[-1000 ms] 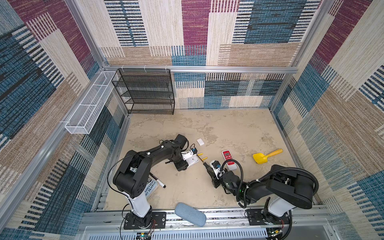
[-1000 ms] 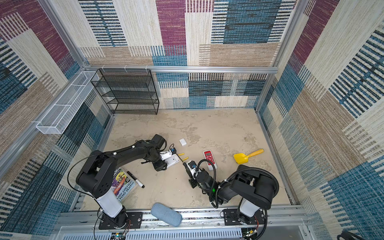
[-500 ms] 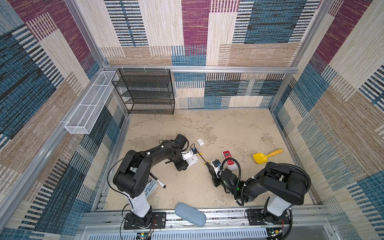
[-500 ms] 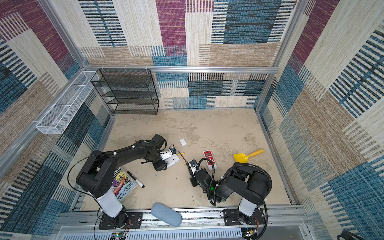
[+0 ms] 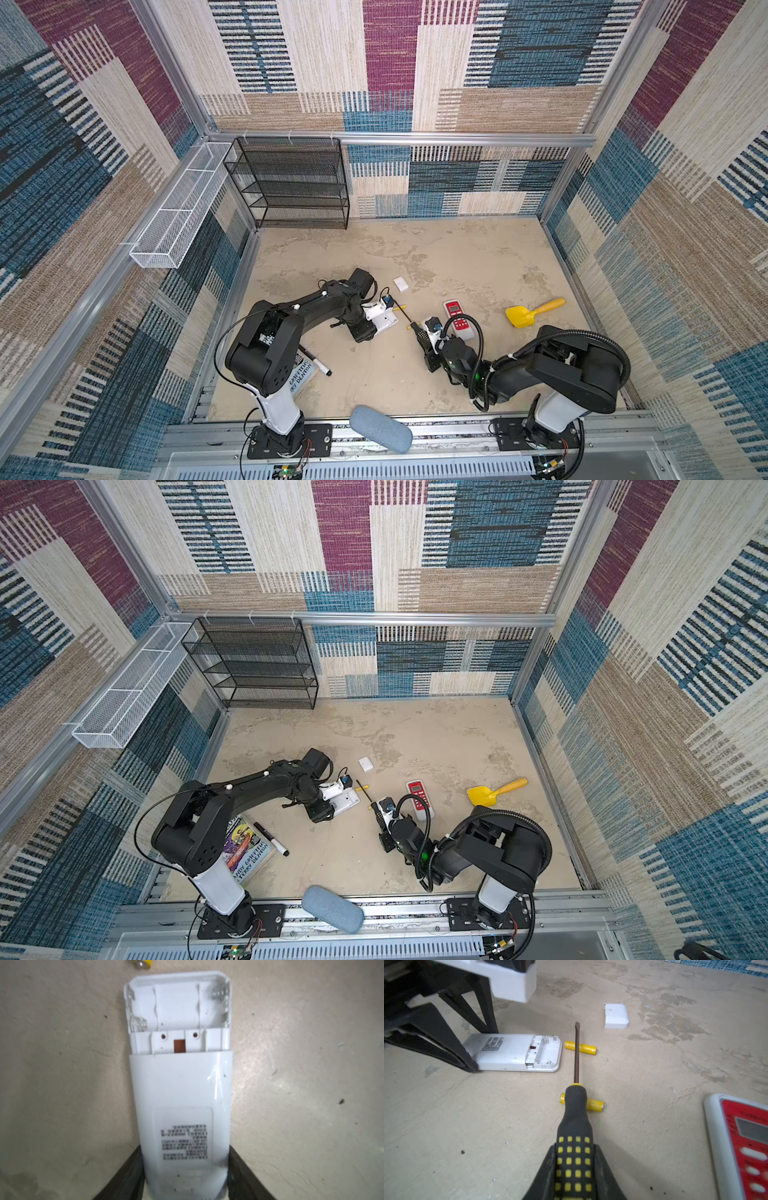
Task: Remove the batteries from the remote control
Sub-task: 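Lift the screwdriver away from the emptied remote with the right gripper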
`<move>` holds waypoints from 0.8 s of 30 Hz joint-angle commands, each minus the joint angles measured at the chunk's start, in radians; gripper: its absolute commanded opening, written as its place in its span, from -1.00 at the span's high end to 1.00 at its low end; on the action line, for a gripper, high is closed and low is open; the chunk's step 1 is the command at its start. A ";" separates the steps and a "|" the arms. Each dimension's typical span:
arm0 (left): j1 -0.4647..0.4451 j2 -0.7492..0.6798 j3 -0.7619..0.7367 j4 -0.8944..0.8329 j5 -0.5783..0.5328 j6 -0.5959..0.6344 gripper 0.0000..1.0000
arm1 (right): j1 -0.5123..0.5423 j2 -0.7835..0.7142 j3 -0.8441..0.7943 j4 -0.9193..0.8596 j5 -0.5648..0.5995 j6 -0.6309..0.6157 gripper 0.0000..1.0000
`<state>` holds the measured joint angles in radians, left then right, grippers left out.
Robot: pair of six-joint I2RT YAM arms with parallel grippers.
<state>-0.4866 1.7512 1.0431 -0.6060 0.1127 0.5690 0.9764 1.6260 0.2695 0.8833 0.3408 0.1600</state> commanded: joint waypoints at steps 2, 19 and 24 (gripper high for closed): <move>0.012 0.016 -0.007 -0.072 -0.121 -0.066 -0.21 | -0.006 -0.034 0.016 -0.034 0.018 0.031 1.00; 0.071 0.114 0.093 -0.058 -0.266 -0.195 -0.24 | -0.139 -0.027 0.040 -0.254 0.048 0.235 1.00; 0.072 0.104 0.092 -0.048 -0.254 -0.203 -0.29 | -0.140 -0.008 0.049 -0.260 0.044 0.246 1.00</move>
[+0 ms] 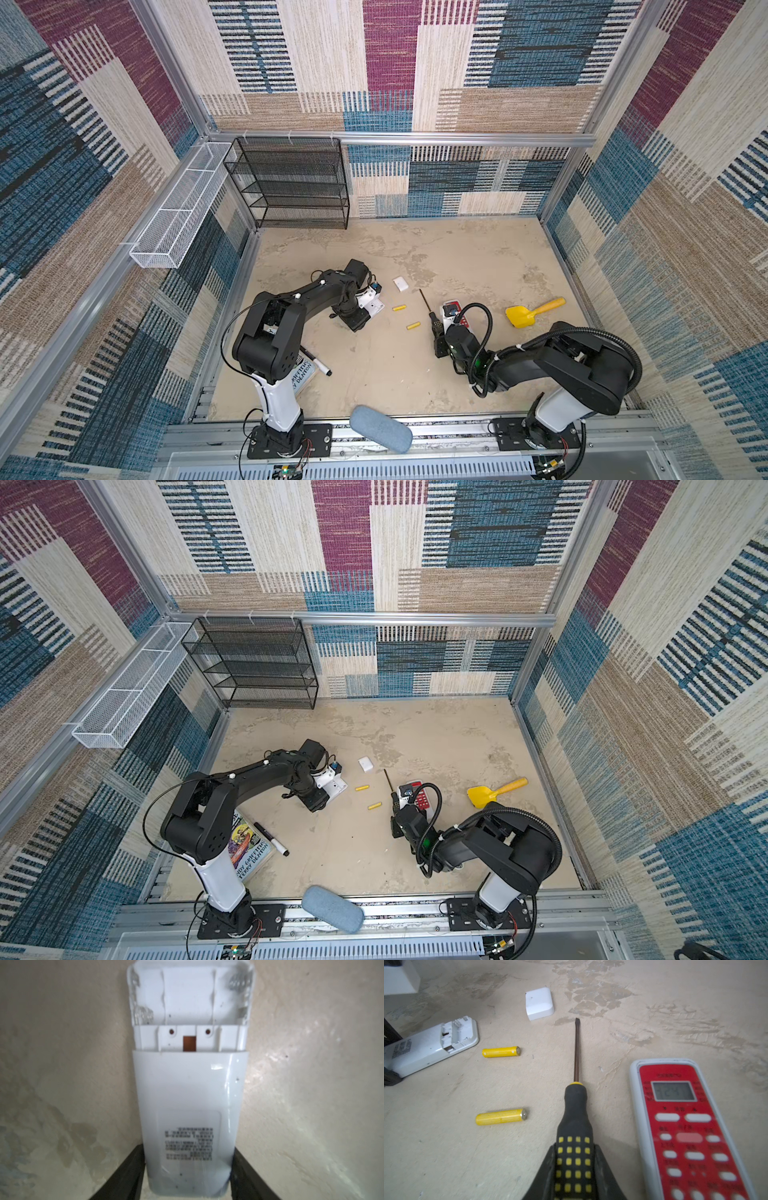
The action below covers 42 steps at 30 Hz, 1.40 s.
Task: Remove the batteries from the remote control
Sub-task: 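Lift the screwdriver away from the emptied remote with the right gripper, then drop the screwdriver with the right gripper while the left gripper releases the remote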
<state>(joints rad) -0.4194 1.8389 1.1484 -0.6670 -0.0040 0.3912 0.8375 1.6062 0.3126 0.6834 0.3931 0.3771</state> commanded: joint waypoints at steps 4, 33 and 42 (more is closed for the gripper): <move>0.005 0.010 -0.012 0.012 -0.131 -0.029 -0.32 | 0.000 0.020 0.013 -0.067 -0.008 0.025 1.00; 0.010 -0.223 -0.016 0.027 -0.080 -0.090 -0.98 | -0.002 -0.060 0.048 -0.140 -0.073 -0.038 -0.08; 0.008 -0.329 0.014 0.049 0.004 -0.253 -0.98 | -0.049 -0.204 0.145 -0.372 -0.051 -0.006 -0.80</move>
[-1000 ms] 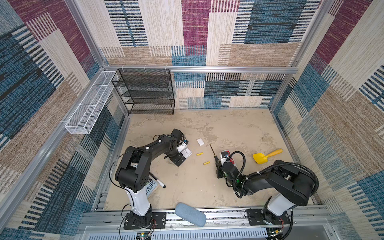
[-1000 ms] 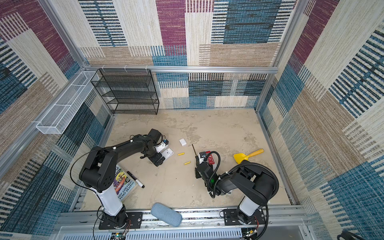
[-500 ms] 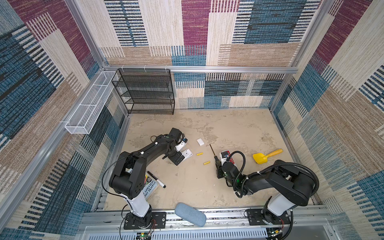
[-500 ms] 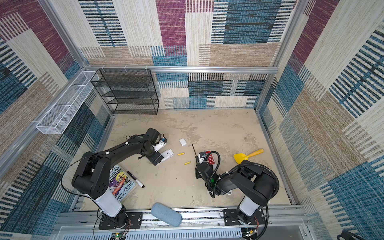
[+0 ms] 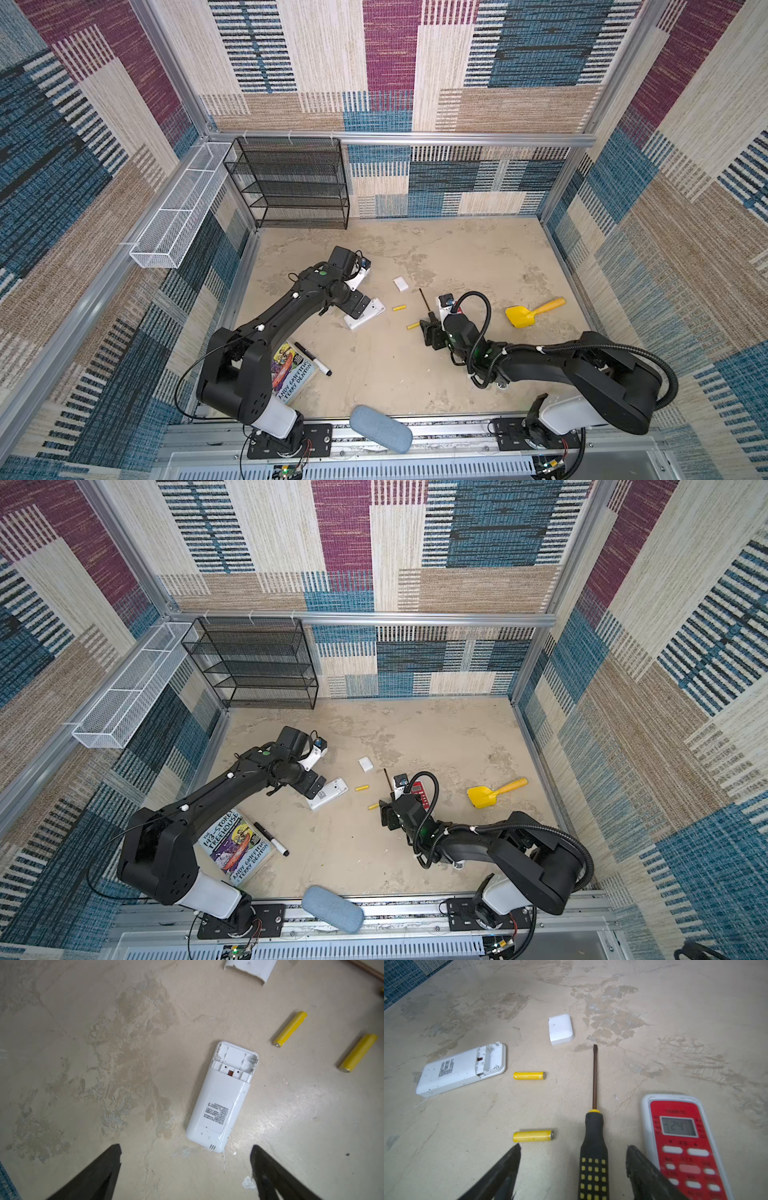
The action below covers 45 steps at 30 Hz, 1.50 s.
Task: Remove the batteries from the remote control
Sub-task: 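Drop the screwdriver with the right gripper while the left gripper releases the remote, then move the right gripper to the red-faced remote and grasp it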
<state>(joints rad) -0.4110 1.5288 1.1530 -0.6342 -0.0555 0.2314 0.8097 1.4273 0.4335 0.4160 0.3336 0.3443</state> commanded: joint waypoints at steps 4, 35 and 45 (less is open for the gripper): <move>-0.002 -0.028 0.032 0.000 0.076 -0.206 -0.98 | -0.095 -0.059 0.093 -0.262 -0.029 0.072 -0.99; -0.028 -0.022 0.041 -0.029 0.077 -0.448 -0.98 | -0.291 -0.087 0.079 -0.465 -0.212 0.055 -0.63; -0.028 -0.027 0.028 -0.009 0.074 -0.437 -0.98 | -0.291 0.028 0.123 -0.479 -0.197 0.058 -0.44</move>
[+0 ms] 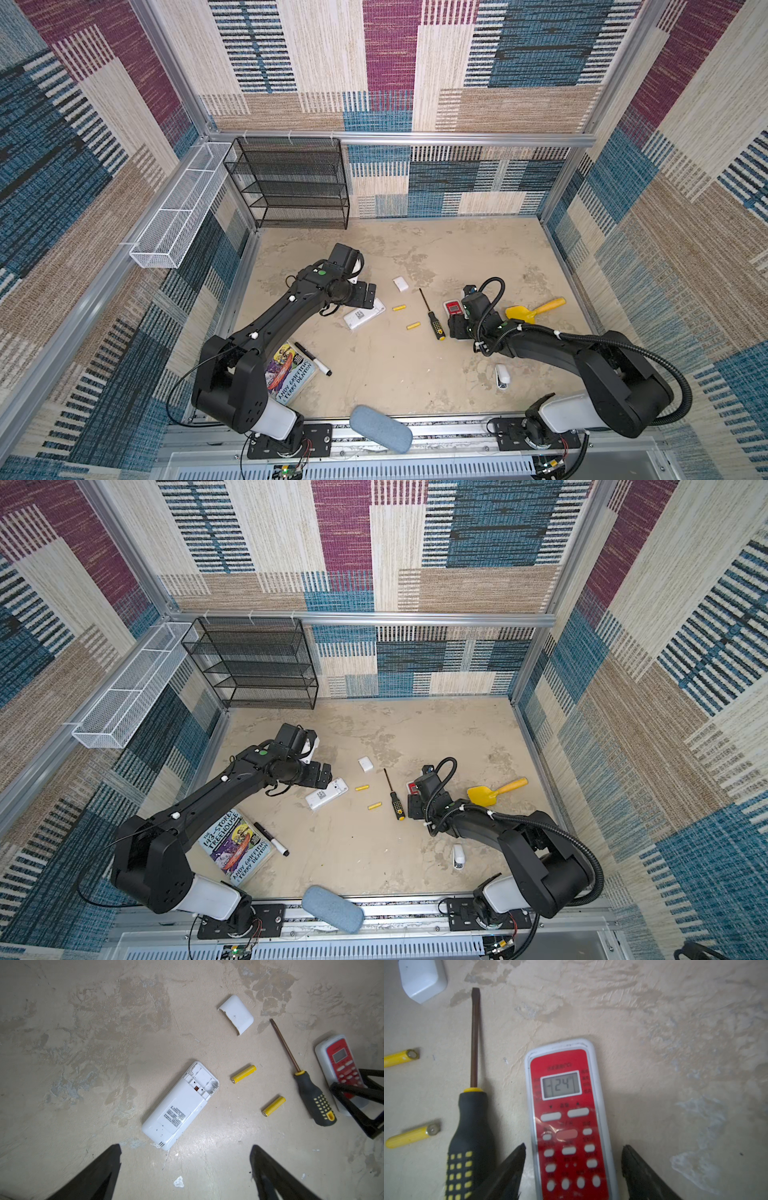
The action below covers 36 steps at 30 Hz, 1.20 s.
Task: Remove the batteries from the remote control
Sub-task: 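Move the right gripper to the red-faced remote and grasp it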
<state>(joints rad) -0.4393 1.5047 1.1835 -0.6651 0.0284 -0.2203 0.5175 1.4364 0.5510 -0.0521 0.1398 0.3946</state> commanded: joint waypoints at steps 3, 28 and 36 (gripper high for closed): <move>0.001 -0.005 -0.004 0.022 -0.005 0.024 -0.99 | 0.001 0.028 0.006 -0.009 0.002 0.011 -0.31; 0.001 0.012 0.000 0.025 0.053 0.054 -0.98 | 0.003 -0.050 0.006 0.011 -0.034 -0.035 0.06; 0.000 0.032 0.013 0.028 0.139 0.046 -0.98 | 0.004 -0.145 -0.007 0.065 -0.146 -0.119 0.06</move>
<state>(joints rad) -0.4393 1.5284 1.1847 -0.6411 0.1097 -0.1806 0.5179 1.3148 0.5438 -0.0425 0.0563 0.3199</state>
